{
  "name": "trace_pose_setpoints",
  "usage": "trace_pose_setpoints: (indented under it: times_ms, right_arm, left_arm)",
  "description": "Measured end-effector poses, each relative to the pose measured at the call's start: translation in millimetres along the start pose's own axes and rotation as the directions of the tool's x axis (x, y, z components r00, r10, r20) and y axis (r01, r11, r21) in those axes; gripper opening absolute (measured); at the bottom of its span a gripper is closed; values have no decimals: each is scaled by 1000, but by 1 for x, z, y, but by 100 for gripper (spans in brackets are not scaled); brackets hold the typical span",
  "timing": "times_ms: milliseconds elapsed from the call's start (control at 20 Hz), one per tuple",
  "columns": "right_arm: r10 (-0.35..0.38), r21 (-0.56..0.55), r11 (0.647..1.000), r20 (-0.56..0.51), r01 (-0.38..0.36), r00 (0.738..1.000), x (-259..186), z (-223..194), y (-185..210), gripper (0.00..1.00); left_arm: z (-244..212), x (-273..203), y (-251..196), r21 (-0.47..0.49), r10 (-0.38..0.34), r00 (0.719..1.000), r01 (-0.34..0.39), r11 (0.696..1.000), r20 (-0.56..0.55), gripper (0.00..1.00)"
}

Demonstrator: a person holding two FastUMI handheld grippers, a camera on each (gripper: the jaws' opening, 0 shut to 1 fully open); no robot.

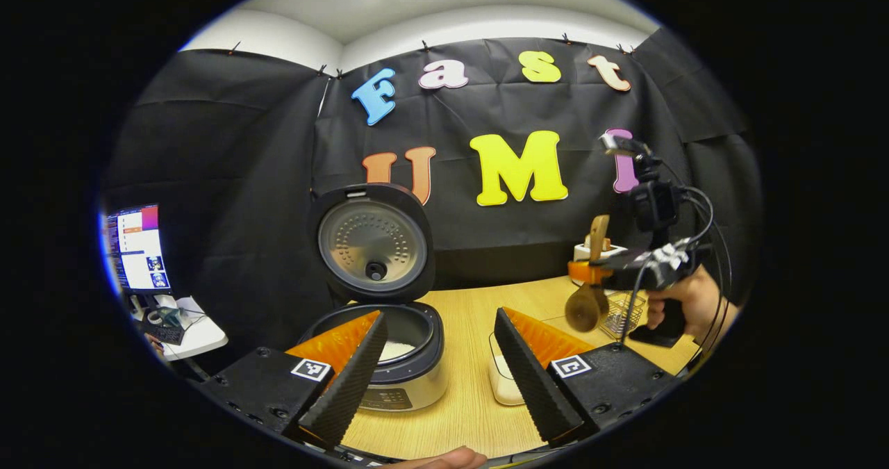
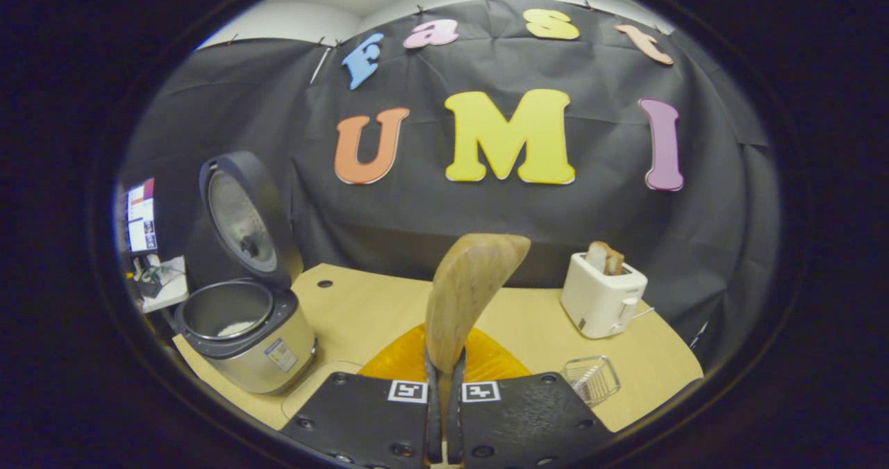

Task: Close the left gripper, press the button to open the rice cooker; take a wooden spoon from the chopstick holder with the right hand, scoop a spoonful of rice and pour it into the rice cooker, then put the wooden spoon back into the chopstick holder.

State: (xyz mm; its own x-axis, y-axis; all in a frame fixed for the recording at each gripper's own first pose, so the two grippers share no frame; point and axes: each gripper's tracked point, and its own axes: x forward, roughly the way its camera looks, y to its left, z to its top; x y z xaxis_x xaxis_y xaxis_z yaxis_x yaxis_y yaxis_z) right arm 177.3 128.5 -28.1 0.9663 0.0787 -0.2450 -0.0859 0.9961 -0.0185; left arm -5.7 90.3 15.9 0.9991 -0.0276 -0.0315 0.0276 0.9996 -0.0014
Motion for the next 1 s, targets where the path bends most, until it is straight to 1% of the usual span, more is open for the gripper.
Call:
trace_pose_setpoints:
  times_ms: [150, 300, 450, 600, 750, 850, 900, 950, 1000]
  right_arm:
    - [-2, -25, 1000, -47, 1, 999, 15, -35, 14, 3]
    - [-77, -74, 995, -50, 73, 996, 22, -55, 5, 4]
    - [-116, -92, 990, -65, 110, 991, 22, -69, 2, 3]
    - [-163, -100, 983, -77, 155, 984, 30, -69, -3, 4]
    - [-210, -149, 970, -92, 195, 973, 45, -70, -1, 4]
    - [-245, -155, 961, -96, 229, 965, 47, -72, 1, 4]
    - [-264, -163, 955, -93, 246, 960, 47, -71, 2, 4]
    - [-277, -167, 951, -95, 259, 956, 48, -73, 5, 4]
    - [-288, -161, 949, -100, 270, 952, 48, -74, 7, 4]
  left_arm:
    - [1, 1, 2, -1, 5, 1000, -5, 1000, 4, 99]
    - [-1, 2, 8, -12, 17, 1000, -17, 1000, -2, 99]
    - [-2, 2, 14, -33, 30, 1000, -30, 999, -8, 99]
    - [-3, 3, 19, -39, 55, 998, -56, 998, -16, 99]
    - [-2, 3, 14, -43, 44, 999, -45, 998, -17, 99]
    - [0, 2, 13, -39, 39, 999, -40, 998, -12, 99]
    - [0, 2, 12, -38, 36, 999, -36, 999, -10, 94]
    - [1, 2, 11, -38, 32, 999, -32, 999, -9, 99]
    - [0, 2, 11, -39, 30, 999, -31, 999, -10, 99]
